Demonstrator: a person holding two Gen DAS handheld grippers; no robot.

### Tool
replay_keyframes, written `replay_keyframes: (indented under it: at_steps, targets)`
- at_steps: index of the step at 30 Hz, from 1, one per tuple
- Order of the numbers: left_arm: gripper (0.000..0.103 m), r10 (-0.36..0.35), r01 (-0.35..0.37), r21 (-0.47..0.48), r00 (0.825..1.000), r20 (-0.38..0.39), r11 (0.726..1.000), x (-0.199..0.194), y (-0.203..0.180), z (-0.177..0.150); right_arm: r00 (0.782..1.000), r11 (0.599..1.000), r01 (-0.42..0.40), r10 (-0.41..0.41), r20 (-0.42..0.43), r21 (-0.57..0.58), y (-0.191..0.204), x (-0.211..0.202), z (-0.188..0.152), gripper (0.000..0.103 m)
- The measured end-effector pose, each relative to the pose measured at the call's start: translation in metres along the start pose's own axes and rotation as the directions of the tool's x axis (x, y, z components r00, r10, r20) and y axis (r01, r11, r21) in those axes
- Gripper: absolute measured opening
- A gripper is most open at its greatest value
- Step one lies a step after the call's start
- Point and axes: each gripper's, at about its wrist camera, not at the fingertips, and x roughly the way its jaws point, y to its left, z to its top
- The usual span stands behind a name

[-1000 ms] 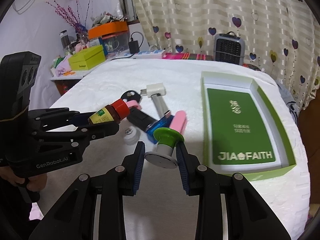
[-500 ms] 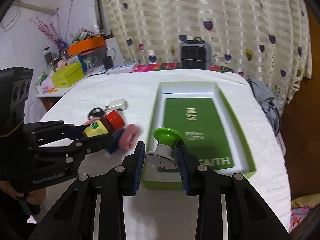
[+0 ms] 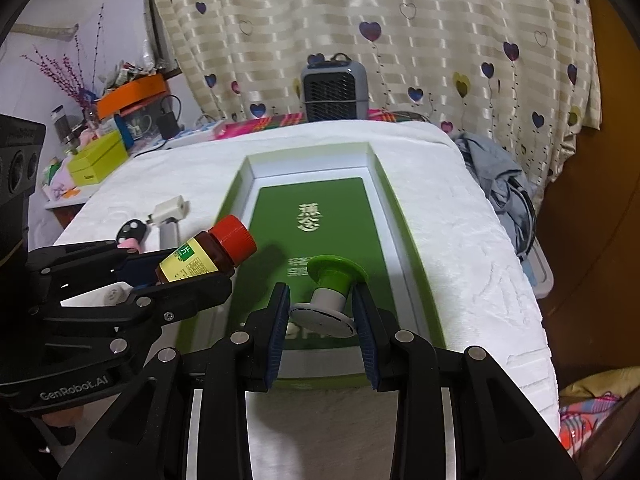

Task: Organize rigid objects
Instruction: 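Carry both into the green box and open both tools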

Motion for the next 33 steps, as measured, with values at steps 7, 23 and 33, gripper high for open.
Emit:
replay_keyframes:
  at_steps: [7, 23, 33]
  targets:
    - [0.031, -0.025, 0.025, 0.003, 0.999, -0.026, 1.0, 0.014, 0.001, 0.0, 0.999, 1.0, 0.008, -0.007, -0.033, 0.023, -0.009, 0.01, -0.002, 0.034]
    - [0.031, -0.028, 0.028, -0.019, 0.999, 0.017, 0.999, -0.013, 0.008, -0.004, 1.0, 0.999, 0.023, -0.023, -0.003, 0.025, -0.003, -0.013, -0.003, 0.045]
    - [0.031, 0.026, -0.025, -0.025, 0.999, 0.019, 0.999, -0.027, 0.012, -0.014, 1.0, 1.0, -0.008, 0.008, 0.005, -0.006, 0.017, -0.023, -0.006, 0.045]
